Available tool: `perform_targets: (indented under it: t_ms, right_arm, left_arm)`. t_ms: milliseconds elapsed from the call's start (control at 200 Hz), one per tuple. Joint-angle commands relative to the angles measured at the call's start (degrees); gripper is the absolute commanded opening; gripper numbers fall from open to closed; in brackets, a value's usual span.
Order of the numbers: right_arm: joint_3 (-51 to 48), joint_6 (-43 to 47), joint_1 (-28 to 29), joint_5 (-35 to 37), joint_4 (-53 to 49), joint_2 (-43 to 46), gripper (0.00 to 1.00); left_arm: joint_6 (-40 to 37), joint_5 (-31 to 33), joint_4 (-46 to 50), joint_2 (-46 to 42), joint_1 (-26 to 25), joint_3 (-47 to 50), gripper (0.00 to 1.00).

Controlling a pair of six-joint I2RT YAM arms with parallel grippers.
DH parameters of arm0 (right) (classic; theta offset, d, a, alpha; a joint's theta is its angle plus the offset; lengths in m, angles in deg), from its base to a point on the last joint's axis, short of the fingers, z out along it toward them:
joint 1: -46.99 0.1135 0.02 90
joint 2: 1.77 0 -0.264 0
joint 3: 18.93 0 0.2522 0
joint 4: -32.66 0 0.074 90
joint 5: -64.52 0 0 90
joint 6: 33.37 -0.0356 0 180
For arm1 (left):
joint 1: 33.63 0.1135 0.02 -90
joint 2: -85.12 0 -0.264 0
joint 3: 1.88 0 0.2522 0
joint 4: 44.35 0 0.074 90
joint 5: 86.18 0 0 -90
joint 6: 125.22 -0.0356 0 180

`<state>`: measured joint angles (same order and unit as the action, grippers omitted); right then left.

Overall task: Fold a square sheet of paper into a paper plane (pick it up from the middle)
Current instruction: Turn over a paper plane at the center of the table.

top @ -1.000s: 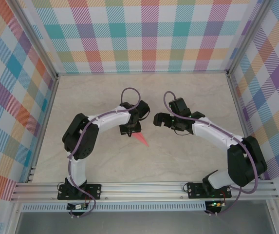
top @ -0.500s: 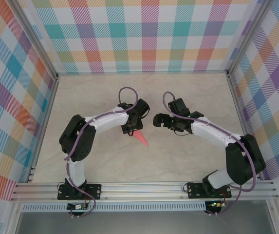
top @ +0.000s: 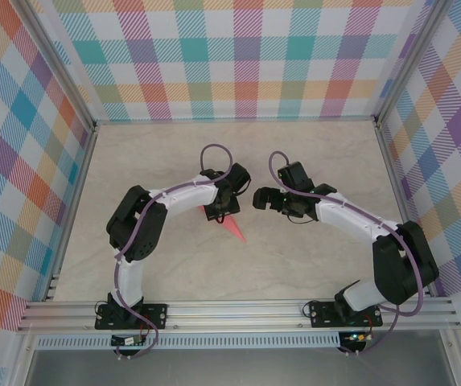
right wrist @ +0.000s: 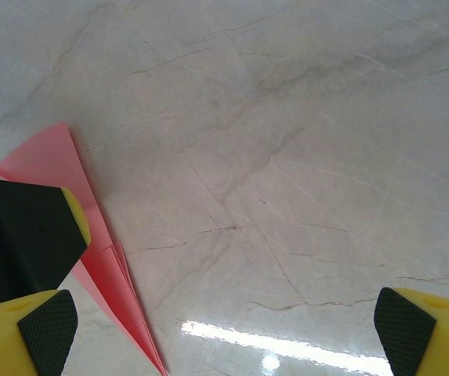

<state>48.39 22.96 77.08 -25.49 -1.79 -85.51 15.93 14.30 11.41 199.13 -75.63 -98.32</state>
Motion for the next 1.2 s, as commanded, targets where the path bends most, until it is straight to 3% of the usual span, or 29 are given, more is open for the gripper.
perform_targets:
  t_ms: [0, 290, 625, 815, 960, 1025, 1195]
  right_arm:
    - [0.40, 0.10, -0.16, -0.45, -0.67, -0.71, 1.00]
    - [1.11, -0.08, -0.19, -0.85, -0.95, -1.06, 0.99]
    - [1.46, -0.10, -0.20, -1.13, -1.21, -1.33, 0.99]
    - [1.81, -0.13, -0.20, -1.05, -1.37, -1.15, 0.99]
    - [1.57, -1.41, -0.36, -0.41, -1.26, 0.56, 0.99]
    - [1.08, -2.37, -0.81, -0.43, -0.92, 1.98, 0.99]
    - [0.10, -4.11, -2.61, -1.48, -0.25, 5.73, 0.98]
  left_arm:
    - [0.23, 1.10, 2.39, -0.68, -0.74, -0.15, 0.53]
    - [2.58, 1.12, 0.97, -5.65, -0.80, 4.42, 0.36]
    - [2.91, 1.72, 0.89, -4.68, -0.80, 4.72, 0.28]
    - [1.70, 2.76, 1.71, -5.22, -0.69, 3.55, 0.08]
    - [-1.94, 3.51, 1.54, -9.73, -0.71, 2.34, 0.01]
    - [-5.29, 1.86, -1.20, -12.69, -0.64, 2.61, 0.00]
    - [-11.70, -9.38, -17.24, -20.63, 1.00, 10.00, 0.00]
